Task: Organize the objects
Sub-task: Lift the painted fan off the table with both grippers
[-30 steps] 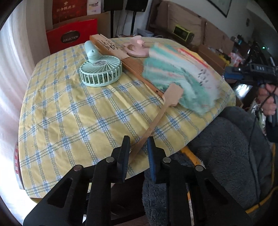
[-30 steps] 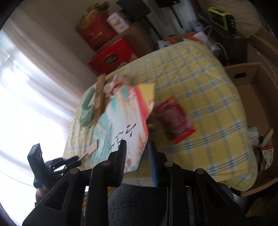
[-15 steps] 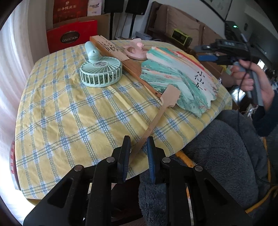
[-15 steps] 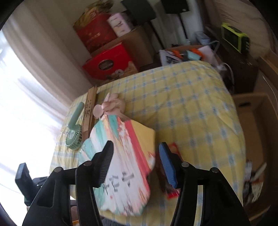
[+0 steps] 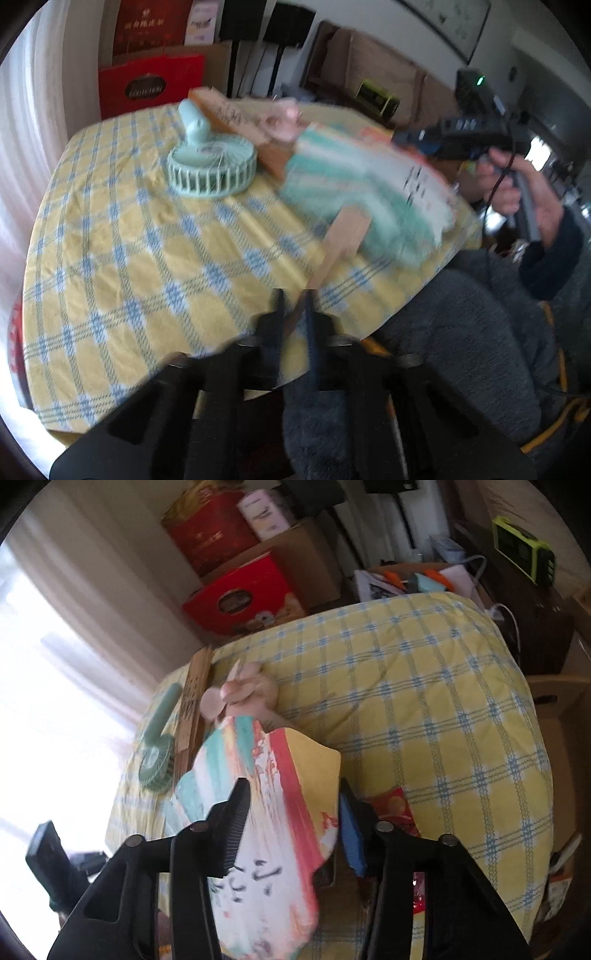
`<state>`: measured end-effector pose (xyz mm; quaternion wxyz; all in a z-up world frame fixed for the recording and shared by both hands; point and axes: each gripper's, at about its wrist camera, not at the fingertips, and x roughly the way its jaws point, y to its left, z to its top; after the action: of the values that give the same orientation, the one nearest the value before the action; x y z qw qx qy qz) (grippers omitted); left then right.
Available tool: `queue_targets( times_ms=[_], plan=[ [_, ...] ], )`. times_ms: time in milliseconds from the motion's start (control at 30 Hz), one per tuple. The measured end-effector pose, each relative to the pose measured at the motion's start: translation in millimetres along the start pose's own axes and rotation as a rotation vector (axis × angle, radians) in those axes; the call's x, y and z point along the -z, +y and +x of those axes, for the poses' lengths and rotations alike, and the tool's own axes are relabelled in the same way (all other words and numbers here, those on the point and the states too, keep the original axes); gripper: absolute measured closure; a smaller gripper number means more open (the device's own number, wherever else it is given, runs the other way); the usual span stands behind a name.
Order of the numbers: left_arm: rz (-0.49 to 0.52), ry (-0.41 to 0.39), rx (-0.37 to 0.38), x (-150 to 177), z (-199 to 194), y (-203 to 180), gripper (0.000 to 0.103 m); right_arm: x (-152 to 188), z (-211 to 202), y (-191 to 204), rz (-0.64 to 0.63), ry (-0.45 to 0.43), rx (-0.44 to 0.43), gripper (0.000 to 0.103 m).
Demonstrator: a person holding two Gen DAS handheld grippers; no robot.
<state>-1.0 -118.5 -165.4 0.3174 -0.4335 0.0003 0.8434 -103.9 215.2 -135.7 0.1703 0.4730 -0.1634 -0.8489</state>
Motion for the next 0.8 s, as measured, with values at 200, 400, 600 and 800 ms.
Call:
queue_targets(
  times_ms=[200,400,600,800],
  plan=[
    [0.02,0.041,0.001,-2.1,5.8,-7.7,0.103,8.9,-5.2,17.3,-0.069,0.014,-0.016,0.094],
    [0.018,0.065,-0.106,-2.9,-13.4,-5.0,0.102,13.9,-2.3,16.9,-0.076,0.05,0.023,0.091],
    [0.119,0.256,-0.242,26.4,-29.1,-16.8,0.069,18.3,6.5,24.1,-0.113,0.111,-0.01,0.078],
    [-0.022,0.118,-0.248,47.9,-65.6,12.2,0.067,16.1,5.5,13.7,-0.072,0.105,-0.099,0.069]
  ],
)
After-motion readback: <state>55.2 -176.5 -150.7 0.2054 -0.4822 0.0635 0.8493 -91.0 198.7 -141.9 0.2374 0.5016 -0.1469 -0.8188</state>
